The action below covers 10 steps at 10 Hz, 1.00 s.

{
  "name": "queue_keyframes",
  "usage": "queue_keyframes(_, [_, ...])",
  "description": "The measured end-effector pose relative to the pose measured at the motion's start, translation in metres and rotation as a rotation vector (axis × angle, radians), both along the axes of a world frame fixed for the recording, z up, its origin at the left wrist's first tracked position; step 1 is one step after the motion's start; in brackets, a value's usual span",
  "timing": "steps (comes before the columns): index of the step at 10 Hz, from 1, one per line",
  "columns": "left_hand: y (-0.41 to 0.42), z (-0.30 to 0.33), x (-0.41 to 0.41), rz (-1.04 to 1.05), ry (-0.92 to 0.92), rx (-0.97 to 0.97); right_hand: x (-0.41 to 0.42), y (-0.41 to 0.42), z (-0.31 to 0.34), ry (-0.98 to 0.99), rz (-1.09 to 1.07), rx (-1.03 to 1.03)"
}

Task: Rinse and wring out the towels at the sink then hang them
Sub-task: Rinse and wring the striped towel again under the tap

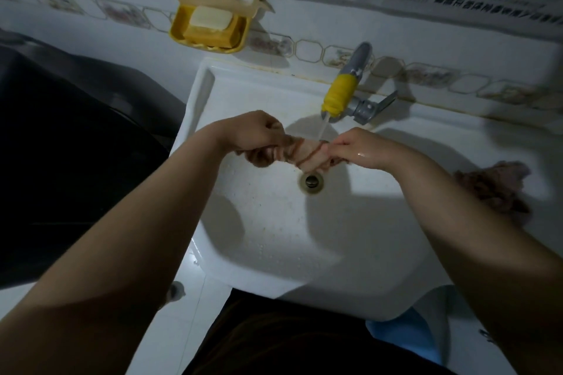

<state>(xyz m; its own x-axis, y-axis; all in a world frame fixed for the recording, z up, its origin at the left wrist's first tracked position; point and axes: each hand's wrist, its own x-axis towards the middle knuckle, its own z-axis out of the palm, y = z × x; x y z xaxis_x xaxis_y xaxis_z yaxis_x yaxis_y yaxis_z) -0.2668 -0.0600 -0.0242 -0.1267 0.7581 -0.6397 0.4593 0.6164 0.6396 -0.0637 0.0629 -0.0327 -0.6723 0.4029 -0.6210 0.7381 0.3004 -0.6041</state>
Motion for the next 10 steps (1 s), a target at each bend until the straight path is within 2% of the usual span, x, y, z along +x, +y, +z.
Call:
queue_keyframes(1, [-0.005, -0.007, 0.005, 0.253, -0.346, 0.093, -0.002, -0.008, -0.007, 0.234, -0.290, -0.151])
queue_keyframes(2, [-0.008, -0.019, 0.016, 0.402, -0.677, 0.171, -0.012, -0.015, -0.014, 0.384, -0.635, -0.460])
queue_keyframes(3, [-0.013, -0.031, 0.029, 0.433, -0.790, 0.152, -0.026, -0.014, -0.024, 0.456, -0.884, -0.466])
queue_keyframes(4, [-0.020, -0.040, 0.035, 0.525, -0.778, 0.095, -0.034, -0.011, -0.028, 0.460, -0.949, -0.253])
queue_keyframes(5, [-0.024, -0.048, 0.036, 0.610, -0.811, 0.123, -0.038, -0.011, -0.022, 0.455, -0.952, -0.127])
queue_keyframes(6, [-0.013, -0.046, 0.046, 0.852, -0.689, 0.145, -0.043, -0.026, -0.009, 0.490, -0.878, 0.028])
queue_keyframes(7, [0.005, -0.036, 0.063, 1.068, -0.540, 0.127, -0.050, -0.067, -0.003, 0.483, -0.627, 0.161])
queue_keyframes(8, [0.022, -0.032, 0.085, 1.100, -0.560, 0.176, -0.058, -0.075, -0.006, 0.387, -0.486, 0.450])
queue_keyframes(9, [0.033, -0.025, 0.106, 1.187, -0.699, 0.149, -0.061, -0.041, -0.009, 0.299, -0.737, 0.328])
queue_keyframes(10, [0.039, -0.025, 0.089, 1.283, -0.704, 0.199, -0.061, -0.048, -0.011, 0.398, -0.807, 0.227])
